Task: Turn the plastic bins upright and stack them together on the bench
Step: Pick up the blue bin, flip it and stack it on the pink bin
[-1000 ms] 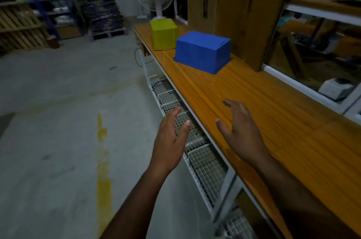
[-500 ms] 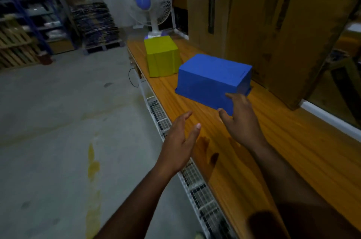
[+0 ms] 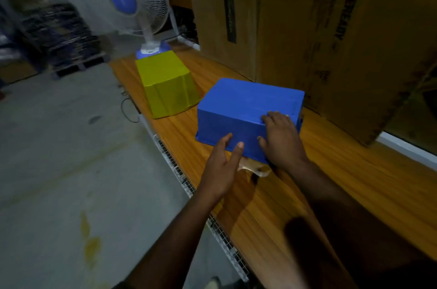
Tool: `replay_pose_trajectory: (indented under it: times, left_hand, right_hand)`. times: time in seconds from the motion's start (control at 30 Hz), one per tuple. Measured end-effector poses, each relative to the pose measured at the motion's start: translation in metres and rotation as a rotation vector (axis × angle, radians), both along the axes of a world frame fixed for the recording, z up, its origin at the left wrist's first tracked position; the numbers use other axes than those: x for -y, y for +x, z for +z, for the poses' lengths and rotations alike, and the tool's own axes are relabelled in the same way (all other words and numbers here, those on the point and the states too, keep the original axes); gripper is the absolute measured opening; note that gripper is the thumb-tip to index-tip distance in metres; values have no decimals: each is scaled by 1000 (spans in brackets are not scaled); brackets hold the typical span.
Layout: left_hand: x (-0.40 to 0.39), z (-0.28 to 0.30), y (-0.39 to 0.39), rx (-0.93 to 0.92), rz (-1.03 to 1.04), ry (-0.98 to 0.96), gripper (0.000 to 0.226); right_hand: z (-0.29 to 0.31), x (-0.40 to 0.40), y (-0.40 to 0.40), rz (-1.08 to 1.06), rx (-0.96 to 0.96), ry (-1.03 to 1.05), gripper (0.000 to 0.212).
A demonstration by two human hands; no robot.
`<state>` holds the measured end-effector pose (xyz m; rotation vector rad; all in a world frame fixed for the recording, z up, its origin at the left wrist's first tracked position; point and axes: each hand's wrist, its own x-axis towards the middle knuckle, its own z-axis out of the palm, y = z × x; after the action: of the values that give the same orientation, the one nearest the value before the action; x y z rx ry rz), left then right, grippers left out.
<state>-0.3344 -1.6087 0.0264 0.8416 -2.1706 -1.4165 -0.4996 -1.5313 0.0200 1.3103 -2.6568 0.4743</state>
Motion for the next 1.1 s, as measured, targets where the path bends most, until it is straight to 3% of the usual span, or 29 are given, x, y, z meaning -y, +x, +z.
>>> replay_pose_trajectory:
  times: [0.07, 0.13, 0.23, 0.33, 0.4, 0.47, 0.53, 0.6, 0.67, 0.83, 0.97, 1.1]
  left_hand:
    - [16, -7, -13, 17, -24, 106, 69]
    - [32, -11, -26, 15, -26, 192, 93]
    - [57, -15, -39, -8, 45, 151, 117]
    - [81, -15, -42, -39, 76, 78, 97]
    - [97, -15, -45, -33, 25, 38, 85]
    - [105, -16, -45, 55, -42, 116, 86]
    - [109, -14, -41, 142, -133, 314, 85]
    - [112, -15, -41, 170, -242, 461, 68]
    - [106, -8, -37, 129, -287, 503, 33]
    - [97, 10, -44, -54, -334, 467, 20]
    - [97, 34, -56, -341, -474, 427, 51]
    - [100, 44, -63, -475, -491, 510, 42]
  right_hand:
    - [-1, 1, 11, -32, -26, -3, 57]
    - [4, 2, 32, -61, -67, -6, 50]
    - [20, 8, 72, -54, -78, -14, 33]
    - [40, 20, 91, -33, 144, -91, 31]
    - [45, 23, 90, -139, 310, -240, 26]
    - [40, 15, 75, -298, 241, -381, 30]
    - [28, -2, 57, -511, 177, -389, 43]
    - [20, -16, 49, -639, 431, -395, 46]
    - [11, -19, 49, -601, 702, -445, 40]
    - [19, -25, 58, -617, 533, -559, 37]
    - [61, -37, 67, -616, 390, -885, 36]
    - [77, -56, 67, -699, 497, -1254, 56]
